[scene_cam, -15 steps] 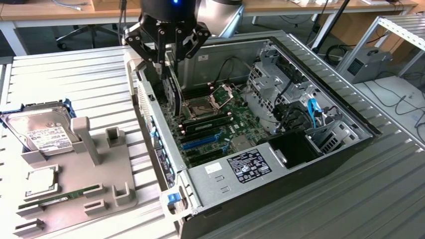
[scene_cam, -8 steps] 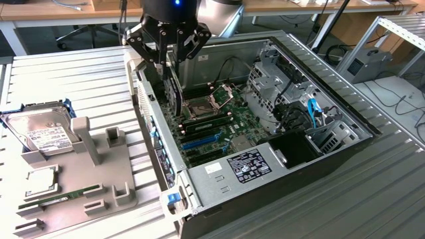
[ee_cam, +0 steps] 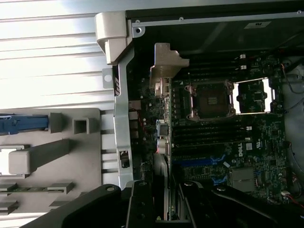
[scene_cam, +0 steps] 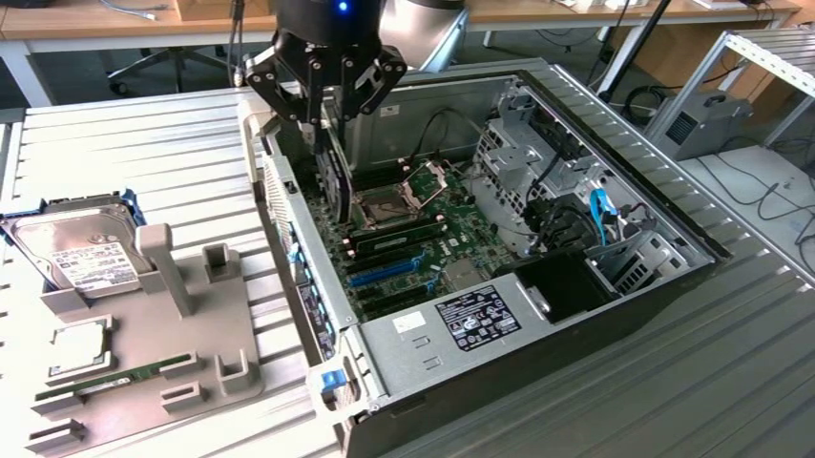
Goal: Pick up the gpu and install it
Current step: 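Pick up the gpu and move the gpu toward the slot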
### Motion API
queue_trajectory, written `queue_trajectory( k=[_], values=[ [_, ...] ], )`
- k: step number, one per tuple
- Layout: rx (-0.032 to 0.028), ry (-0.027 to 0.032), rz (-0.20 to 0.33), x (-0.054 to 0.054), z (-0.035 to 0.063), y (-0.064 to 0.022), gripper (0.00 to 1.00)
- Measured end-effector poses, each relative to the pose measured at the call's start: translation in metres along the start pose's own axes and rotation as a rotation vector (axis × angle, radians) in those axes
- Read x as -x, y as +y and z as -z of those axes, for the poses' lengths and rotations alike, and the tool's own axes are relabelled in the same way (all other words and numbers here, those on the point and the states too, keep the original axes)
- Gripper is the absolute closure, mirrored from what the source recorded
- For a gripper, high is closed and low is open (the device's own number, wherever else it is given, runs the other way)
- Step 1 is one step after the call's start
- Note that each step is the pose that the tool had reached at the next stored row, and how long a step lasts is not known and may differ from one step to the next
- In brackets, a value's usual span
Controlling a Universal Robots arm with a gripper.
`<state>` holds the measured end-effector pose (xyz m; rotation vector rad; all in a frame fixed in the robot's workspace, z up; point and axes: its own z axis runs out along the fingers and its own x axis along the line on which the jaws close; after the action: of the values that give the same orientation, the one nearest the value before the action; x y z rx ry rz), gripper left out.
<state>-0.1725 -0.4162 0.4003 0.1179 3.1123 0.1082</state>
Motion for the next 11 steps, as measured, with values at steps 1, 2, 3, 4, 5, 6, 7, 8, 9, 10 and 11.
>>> queue_trajectory(
  k=[1,2,3,4,5,6,7,8,9,10,11],
  values=[
    [0.0,0.0,0.0,0.0003,-0.0002,0.0,0.74],
    [-0.0001,0.0001,0.0,0.0007,-0.0004,0.0,0.74],
    [-0.0001,0.0,0.0,0.001,-0.0006,0.0,0.74],
    [0.0,0.0,0.0,0.0013,-0.001,0.0,0.74],
    [0.0,0.0,0.0,0.0016,-0.0012,0.0,0.74],
    [0.0,0.0001,0.0,0.0018,-0.0013,0.0,0.74],
    [0.0,0.0,0.0,0.0021,-0.0015,0.0001,0.74],
    [0.0,0.0,0.0,0.0023,-0.0017,0.0,0.74],
    [0.0,0.0,0.0,0.0025,-0.0019,0.0001,0.74],
    [0.0,0.0,0.0,0.0028,-0.0021,0.0001,0.74],
    [0.0,0.0,0.0,0.003,-0.0022,0.0001,0.74]
  ],
)
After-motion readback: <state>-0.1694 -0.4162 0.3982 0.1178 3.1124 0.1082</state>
